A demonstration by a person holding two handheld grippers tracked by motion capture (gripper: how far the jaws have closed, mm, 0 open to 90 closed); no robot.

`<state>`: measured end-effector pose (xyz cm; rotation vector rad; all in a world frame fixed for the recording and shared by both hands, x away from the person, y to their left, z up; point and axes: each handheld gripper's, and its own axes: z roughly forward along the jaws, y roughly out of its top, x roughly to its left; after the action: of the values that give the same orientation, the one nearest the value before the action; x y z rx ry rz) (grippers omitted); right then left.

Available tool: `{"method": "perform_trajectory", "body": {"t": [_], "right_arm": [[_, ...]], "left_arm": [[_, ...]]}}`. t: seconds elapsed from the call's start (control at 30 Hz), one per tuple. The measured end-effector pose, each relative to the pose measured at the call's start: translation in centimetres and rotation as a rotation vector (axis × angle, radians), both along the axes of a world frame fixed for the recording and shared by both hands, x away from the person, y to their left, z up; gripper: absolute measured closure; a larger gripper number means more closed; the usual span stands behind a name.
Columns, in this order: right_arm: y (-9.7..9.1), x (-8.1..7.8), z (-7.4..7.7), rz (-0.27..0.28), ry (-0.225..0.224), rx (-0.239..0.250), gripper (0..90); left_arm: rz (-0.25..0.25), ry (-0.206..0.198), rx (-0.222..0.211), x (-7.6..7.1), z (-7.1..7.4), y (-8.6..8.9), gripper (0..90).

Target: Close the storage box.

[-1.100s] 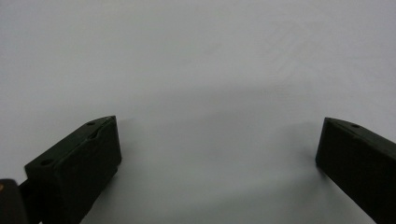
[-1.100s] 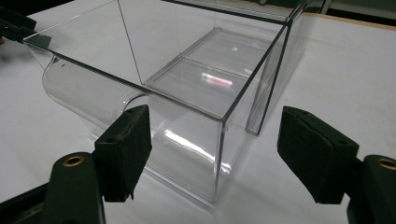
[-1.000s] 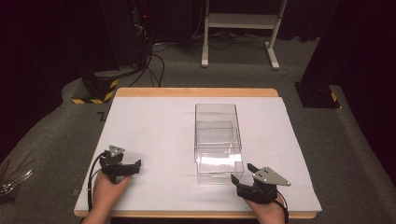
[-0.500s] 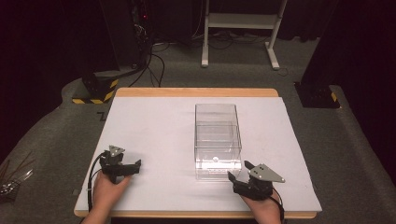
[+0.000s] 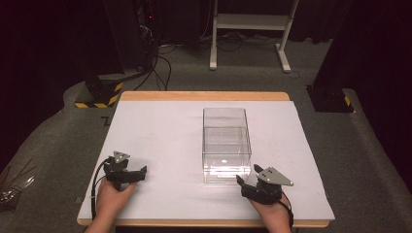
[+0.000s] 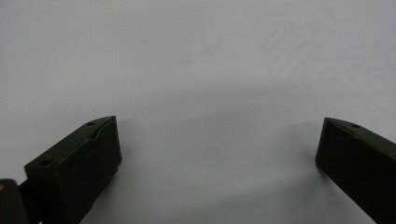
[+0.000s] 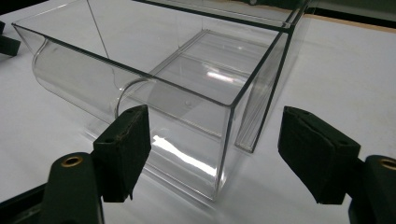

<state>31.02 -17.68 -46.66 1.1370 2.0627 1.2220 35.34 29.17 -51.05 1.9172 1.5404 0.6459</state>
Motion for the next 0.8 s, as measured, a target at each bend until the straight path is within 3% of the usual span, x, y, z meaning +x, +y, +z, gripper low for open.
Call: {"method": "perform_trajectory", "body": {"t": [0.8], "right_arm": [[0.2,3.0,-0.2,-0.044,0.009,0.026,25.3]], "left_arm": [[0.0,0.0,0.0,0.0,0.0,0.0,0.3]]}}
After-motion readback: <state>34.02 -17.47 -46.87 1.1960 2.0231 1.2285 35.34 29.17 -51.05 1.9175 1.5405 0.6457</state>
